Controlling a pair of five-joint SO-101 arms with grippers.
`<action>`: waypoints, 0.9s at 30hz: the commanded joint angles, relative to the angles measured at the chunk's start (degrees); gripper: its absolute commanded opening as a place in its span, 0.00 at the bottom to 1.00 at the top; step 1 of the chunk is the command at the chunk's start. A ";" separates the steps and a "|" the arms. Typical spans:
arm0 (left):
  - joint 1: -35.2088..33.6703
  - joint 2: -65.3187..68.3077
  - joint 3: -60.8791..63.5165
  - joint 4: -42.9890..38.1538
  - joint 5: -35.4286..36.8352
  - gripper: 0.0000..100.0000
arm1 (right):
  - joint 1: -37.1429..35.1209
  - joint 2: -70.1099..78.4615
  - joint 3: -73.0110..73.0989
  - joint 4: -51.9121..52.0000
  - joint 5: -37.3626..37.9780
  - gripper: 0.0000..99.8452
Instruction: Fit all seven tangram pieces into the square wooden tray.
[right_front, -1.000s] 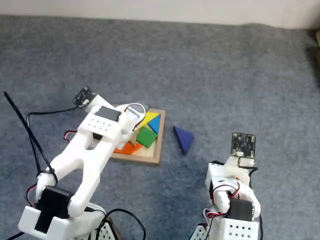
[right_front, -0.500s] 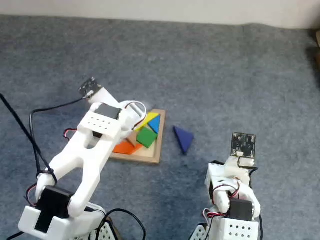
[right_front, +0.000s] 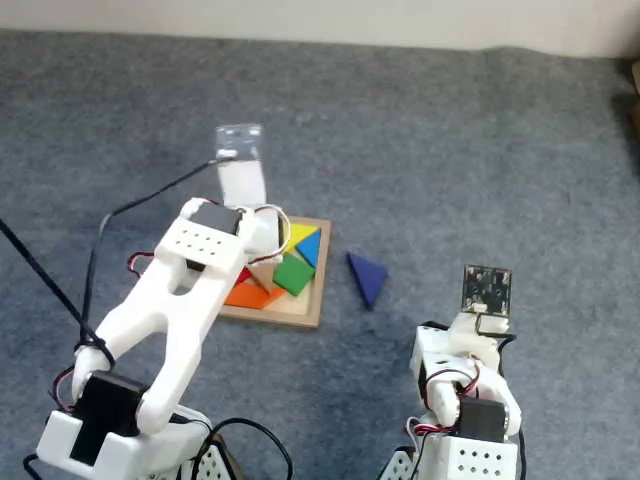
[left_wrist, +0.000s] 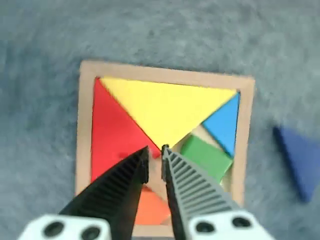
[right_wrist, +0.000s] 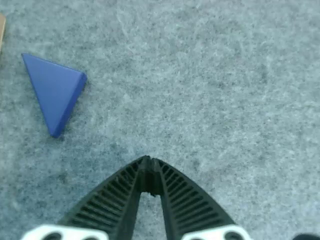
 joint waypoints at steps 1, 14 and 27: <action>2.77 -0.31 -2.33 2.11 -18.90 0.06 | 0.66 -1.01 8.57 -1.63 0.35 0.01; 10.24 15.87 -9.36 6.51 -24.26 0.03 | 0.66 -1.01 8.57 -1.63 0.35 0.01; 7.87 28.97 -25.71 11.16 -28.84 0.03 | 0.66 -1.01 8.57 -1.63 0.35 0.01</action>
